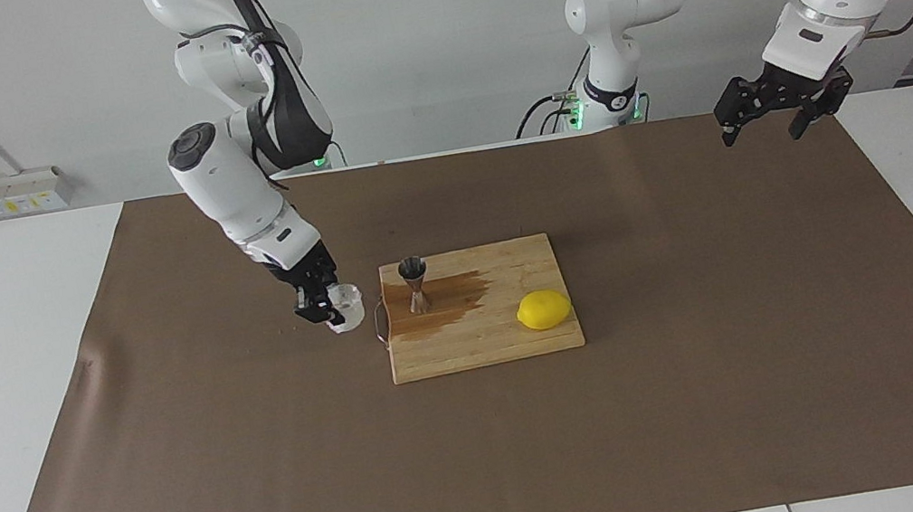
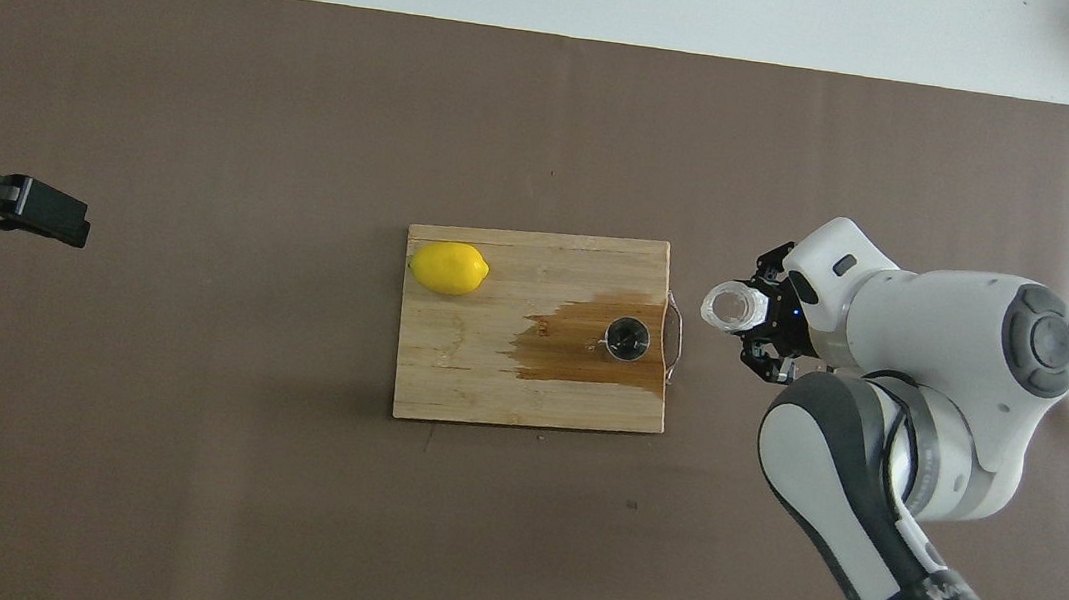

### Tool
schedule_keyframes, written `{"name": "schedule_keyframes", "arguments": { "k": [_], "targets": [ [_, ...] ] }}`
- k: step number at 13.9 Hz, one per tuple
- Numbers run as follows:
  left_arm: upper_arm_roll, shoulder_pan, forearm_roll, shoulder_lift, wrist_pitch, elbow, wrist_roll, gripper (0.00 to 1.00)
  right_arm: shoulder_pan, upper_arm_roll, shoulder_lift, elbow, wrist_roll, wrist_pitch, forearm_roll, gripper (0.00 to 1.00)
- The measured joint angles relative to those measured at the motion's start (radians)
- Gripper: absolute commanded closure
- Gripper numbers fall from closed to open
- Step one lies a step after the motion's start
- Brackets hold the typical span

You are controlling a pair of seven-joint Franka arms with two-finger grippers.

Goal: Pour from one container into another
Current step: 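Lift the white cup with the right gripper and carry it over the metal cup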

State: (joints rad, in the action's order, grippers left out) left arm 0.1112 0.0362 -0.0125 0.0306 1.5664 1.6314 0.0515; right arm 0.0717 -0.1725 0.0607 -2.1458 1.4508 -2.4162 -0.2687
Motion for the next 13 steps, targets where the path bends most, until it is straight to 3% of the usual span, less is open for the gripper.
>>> {"name": "schedule_keyframes", "arguments": {
  "k": [7, 13],
  "targets": [
    [-0.018, -0.004, -0.001, 0.025, -0.045, 0.002, -0.003, 0.00, 0.117, -0.002, 0.000, 0.088, -0.358, 0.113, 0.350, 1.00],
    [-0.014, -0.008, -0.002, 0.032, -0.048, 0.012, -0.003, 0.00, 0.210, -0.002, 0.000, 0.112, -0.526, 0.134, 0.575, 1.00]
  ]
}}
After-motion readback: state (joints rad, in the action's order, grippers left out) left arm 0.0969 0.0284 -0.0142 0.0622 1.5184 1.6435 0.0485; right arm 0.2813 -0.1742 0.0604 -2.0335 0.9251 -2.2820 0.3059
